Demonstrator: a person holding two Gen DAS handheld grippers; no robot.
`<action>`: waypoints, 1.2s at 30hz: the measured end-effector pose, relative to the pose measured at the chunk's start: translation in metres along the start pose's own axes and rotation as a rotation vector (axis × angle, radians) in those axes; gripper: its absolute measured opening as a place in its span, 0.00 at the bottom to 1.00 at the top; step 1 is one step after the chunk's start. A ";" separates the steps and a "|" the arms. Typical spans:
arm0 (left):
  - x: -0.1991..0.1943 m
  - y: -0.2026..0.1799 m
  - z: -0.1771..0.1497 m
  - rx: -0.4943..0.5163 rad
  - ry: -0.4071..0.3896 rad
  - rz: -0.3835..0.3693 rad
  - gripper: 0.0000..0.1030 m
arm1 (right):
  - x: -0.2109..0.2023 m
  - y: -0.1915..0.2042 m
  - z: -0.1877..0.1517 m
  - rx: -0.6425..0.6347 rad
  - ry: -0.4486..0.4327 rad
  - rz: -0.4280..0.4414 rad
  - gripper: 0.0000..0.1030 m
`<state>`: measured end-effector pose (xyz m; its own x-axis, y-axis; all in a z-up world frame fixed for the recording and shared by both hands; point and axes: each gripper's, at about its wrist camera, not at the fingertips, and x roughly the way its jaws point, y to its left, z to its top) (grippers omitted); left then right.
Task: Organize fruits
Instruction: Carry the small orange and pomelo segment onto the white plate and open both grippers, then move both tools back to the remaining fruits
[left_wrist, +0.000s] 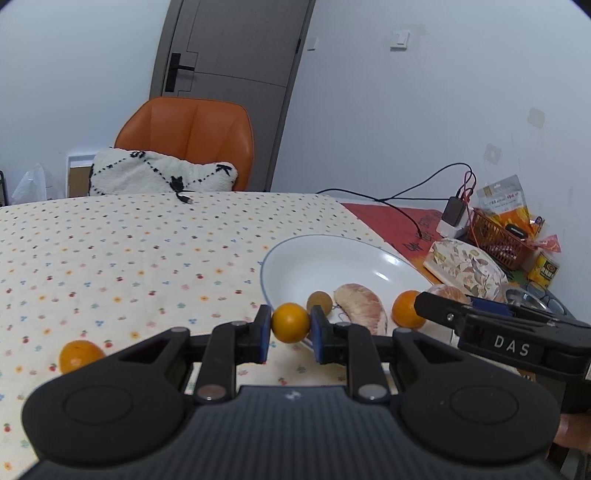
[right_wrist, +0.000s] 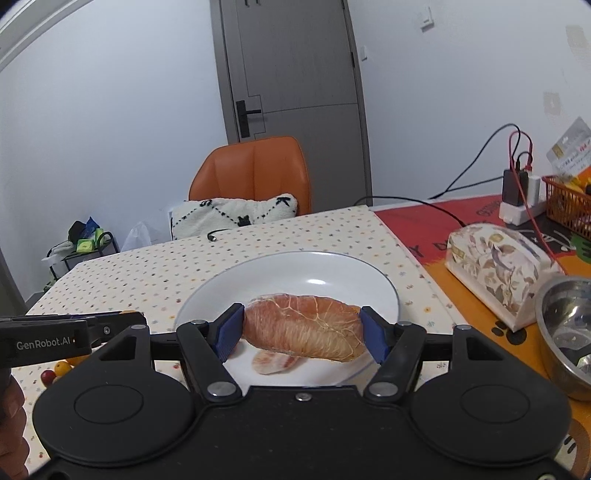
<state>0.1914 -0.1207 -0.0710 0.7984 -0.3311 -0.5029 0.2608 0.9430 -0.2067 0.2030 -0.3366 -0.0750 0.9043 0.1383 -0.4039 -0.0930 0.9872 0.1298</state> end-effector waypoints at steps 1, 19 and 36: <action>0.003 -0.002 0.000 0.004 0.004 0.000 0.20 | 0.002 -0.002 -0.001 0.002 0.002 0.000 0.63; 0.035 -0.030 0.006 0.052 0.046 -0.015 0.20 | 0.008 -0.031 -0.005 0.117 -0.019 0.059 0.85; 0.014 -0.010 0.004 0.028 0.041 0.062 0.53 | -0.004 -0.029 -0.015 0.133 -0.018 0.071 0.86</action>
<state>0.2015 -0.1345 -0.0727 0.7907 -0.2725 -0.5482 0.2273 0.9621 -0.1504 0.1955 -0.3645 -0.0906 0.9048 0.2046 -0.3734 -0.1018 0.9555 0.2769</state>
